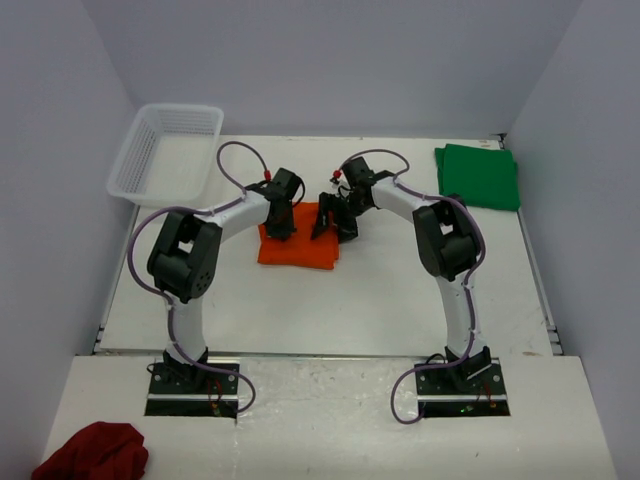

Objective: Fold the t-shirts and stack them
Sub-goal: Put the neatly folded tshirt into the corner of the board with the right arm

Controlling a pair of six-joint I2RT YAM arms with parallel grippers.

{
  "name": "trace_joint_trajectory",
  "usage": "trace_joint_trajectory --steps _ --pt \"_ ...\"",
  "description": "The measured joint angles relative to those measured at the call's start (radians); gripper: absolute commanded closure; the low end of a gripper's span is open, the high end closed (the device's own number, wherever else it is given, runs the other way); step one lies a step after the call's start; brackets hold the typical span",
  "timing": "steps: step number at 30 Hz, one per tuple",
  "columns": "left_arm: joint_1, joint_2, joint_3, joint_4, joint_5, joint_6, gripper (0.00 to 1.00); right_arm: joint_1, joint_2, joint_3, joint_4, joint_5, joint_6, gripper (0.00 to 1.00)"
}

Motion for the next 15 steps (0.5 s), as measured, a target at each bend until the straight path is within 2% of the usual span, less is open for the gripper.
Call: trace_joint_trajectory --steps 4,5,8,9,11,13,15 --pt "0.002 -0.002 -0.003 0.004 0.004 0.0 1.0 0.006 0.011 0.008 0.0 0.003 0.001 0.46" --pt "0.002 -0.002 -0.004 0.005 0.005 0.0 1.0 0.006 0.011 0.008 -0.001 0.003 0.002 0.53" --pt "0.004 -0.002 -0.004 0.005 0.01 0.0 1.0 0.006 0.012 0.009 -0.005 0.017 0.003 0.61" --pt "0.005 -0.002 -0.005 0.005 0.011 0.0 1.0 0.006 0.012 0.009 -0.006 0.022 0.002 0.68" --pt "0.005 -0.002 -0.005 0.006 0.012 0.0 1.0 0.006 0.012 0.01 -0.01 0.029 0.0 0.71" --pt "0.005 -0.002 -0.005 0.006 0.013 0.001 1.0 0.006 0.012 0.014 -0.016 0.036 -0.004 0.85" --pt "0.005 -0.004 -0.007 0.011 0.016 0.001 1.0 0.007 0.012 0.023 -0.021 0.048 -0.006 0.93"
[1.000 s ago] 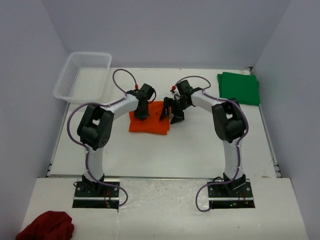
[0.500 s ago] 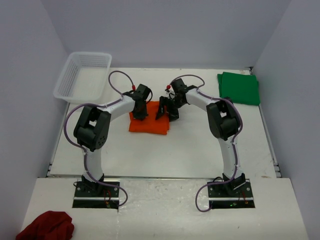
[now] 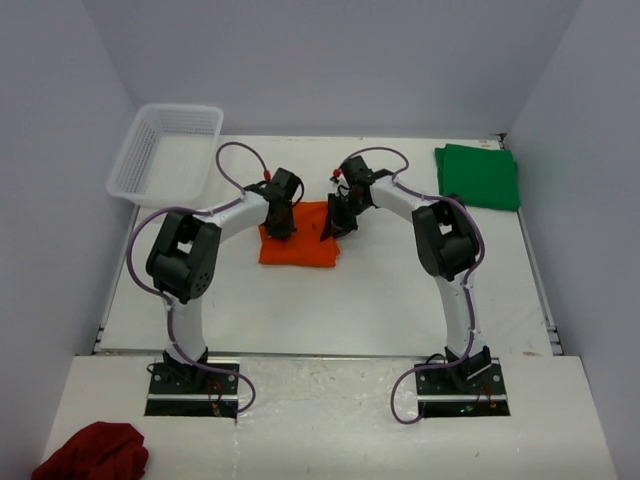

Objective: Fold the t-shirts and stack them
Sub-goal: Put the neatly folded tshirt into the corner of the board with the right arm

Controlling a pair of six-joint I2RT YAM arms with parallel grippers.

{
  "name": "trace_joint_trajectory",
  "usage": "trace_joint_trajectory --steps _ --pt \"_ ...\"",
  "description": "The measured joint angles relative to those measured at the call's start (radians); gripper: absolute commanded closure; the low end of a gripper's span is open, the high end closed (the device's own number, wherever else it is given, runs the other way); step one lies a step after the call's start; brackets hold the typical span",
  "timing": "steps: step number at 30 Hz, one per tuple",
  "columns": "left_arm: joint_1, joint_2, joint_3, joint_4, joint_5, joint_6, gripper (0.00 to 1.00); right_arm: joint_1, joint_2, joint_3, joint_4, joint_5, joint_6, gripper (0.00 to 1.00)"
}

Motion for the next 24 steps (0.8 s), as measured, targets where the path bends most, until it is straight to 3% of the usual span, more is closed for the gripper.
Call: trace_joint_trajectory --steps 1,12,24 --pt "0.0 -0.003 -0.004 0.006 0.002 0.0 1.0 0.002 0.0 0.006 -0.004 0.008 -0.002 1.0" --pt "-0.024 -0.161 -0.045 0.034 0.019 0.001 1.0 0.013 0.014 0.131 -0.126 0.204 -0.101 1.0" --pt "-0.087 -0.404 -0.044 0.034 0.068 0.002 1.0 0.005 0.014 0.322 -0.298 0.642 -0.205 1.0"
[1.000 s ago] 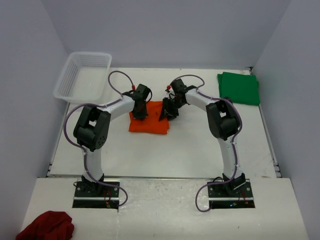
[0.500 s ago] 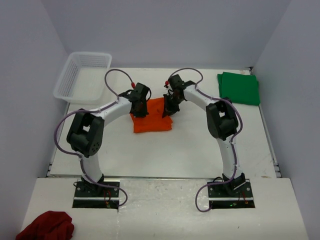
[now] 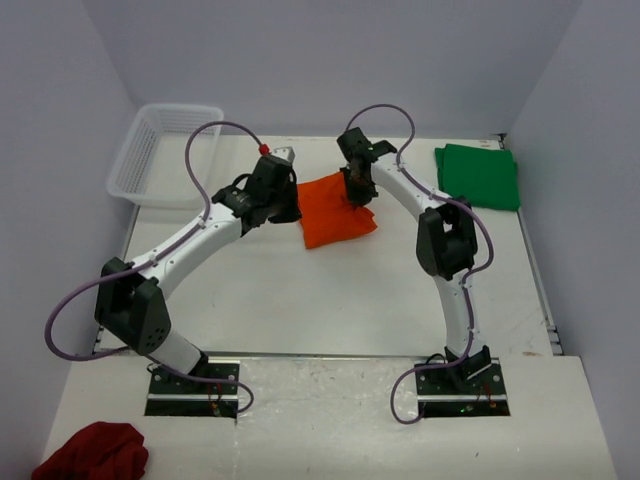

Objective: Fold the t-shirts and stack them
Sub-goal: Put the neatly folded tshirt into the corner of the board with the right arm

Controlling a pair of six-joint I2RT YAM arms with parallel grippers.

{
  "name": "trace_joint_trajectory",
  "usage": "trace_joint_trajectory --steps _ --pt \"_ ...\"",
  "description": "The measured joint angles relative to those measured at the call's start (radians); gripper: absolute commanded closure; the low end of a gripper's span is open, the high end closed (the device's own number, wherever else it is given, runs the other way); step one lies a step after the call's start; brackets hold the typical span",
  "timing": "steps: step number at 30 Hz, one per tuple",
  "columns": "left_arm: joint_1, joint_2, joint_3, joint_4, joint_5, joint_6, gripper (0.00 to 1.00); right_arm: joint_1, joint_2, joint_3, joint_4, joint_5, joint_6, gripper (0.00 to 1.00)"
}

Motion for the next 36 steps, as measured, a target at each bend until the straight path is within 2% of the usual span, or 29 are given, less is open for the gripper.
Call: trace_joint_trajectory --steps 6,15,21,36 --pt "-0.04 -0.034 -0.056 0.001 0.014 0.0 1.0 -0.027 0.002 0.083 -0.043 0.193 -0.037 1.0" --pt "-0.052 -0.025 -0.101 -0.005 0.041 0.009 1.0 -0.131 0.037 0.145 -0.07 0.393 -0.073 1.0" --pt "-0.052 0.004 -0.105 0.002 0.052 0.022 1.0 -0.196 0.08 0.227 -0.071 0.47 -0.112 1.0" --pt "-0.052 0.043 -0.123 0.028 0.06 0.029 1.0 -0.272 0.079 0.235 -0.03 0.632 -0.198 1.0"
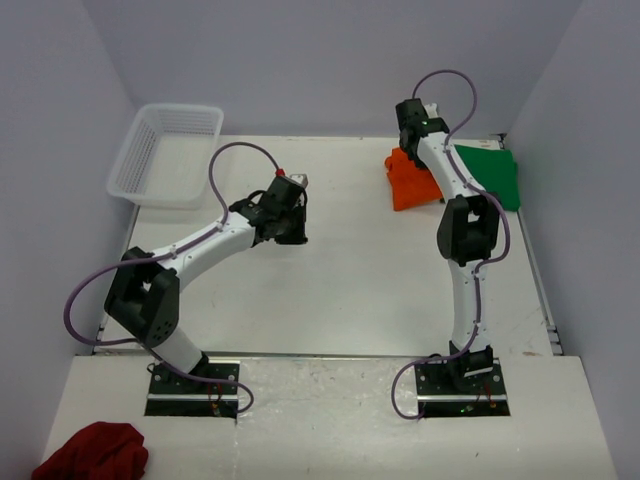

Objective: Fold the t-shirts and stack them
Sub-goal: Put the neatly folded tshirt into the corner of the board with the right arm

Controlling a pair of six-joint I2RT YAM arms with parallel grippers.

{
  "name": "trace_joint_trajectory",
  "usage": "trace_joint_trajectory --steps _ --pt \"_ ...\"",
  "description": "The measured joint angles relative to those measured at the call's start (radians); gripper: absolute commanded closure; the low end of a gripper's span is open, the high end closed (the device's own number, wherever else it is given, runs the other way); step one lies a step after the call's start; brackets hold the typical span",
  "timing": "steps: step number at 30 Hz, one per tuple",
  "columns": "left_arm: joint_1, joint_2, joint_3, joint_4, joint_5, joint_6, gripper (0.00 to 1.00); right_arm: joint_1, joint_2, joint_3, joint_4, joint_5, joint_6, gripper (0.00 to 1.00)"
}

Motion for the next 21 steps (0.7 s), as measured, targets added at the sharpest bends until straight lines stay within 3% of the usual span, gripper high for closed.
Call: trace_joint_trajectory --steps 21 --pt "0.0 0.021 -0.002 0.019 0.024 0.001 1.0 -0.023 -0.045 0.056 0.043 0.116 -0.089 1.0"
